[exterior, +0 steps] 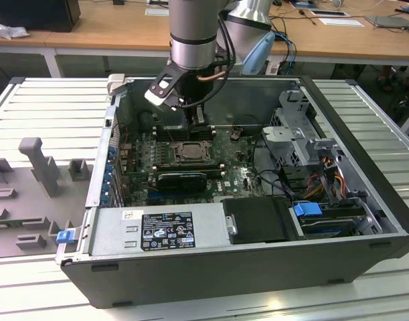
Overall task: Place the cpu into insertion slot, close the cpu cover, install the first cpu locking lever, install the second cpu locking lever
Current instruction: 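Install the first cpu locking lever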
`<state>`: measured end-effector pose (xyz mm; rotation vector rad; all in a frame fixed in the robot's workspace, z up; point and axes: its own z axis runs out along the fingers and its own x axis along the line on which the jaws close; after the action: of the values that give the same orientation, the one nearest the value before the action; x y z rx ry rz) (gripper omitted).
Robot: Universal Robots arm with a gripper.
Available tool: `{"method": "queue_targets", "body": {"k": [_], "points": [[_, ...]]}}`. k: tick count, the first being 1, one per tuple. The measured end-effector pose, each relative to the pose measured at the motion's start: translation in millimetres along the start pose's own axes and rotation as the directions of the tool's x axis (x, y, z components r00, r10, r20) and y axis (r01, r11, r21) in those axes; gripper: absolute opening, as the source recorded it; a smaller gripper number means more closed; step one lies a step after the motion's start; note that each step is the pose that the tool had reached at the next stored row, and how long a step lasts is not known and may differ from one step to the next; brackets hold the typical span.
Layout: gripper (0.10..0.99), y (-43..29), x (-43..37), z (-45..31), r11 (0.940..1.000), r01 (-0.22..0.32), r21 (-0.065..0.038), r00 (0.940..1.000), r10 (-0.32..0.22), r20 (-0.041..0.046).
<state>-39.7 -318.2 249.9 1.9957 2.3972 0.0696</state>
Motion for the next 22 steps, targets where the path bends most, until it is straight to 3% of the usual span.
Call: {"method": "queue_targets", "body": {"k": [5, 8, 14, 18, 19, 20, 22], "points": [[0.106, 0.0, 0.0, 0.0, 0.9939, 0.11, 0.001, 0.9939, -0.11, -0.0053], [0.106, 0.0, 0.0, 0.0, 0.9834, 0.182, 0.001, 0.9833, -0.182, -0.0088], [0.106, 0.3, 0.1, -5.8, 0.9789, 0.204, 0.001, 0.9789, -0.204, -0.0099], [0.106, 0.3, 0.1, -5.8, 0.956, 0.294, 0.002, 0.9559, -0.293, -0.013], [0.106, 0.3, 0.0, -5.7, 0.9479, 0.318, 0.002, 0.9479, -0.318, -0.0137], [0.106, 0.3, 0.0, -5.7, 0.9361, 0.352, 0.003, 0.936, -0.352, -0.0147], [0.106, 0.3, 0.1, -5.6, 0.922, 0.387, 0.003, 0.9219, -0.387, -0.0163]]}}
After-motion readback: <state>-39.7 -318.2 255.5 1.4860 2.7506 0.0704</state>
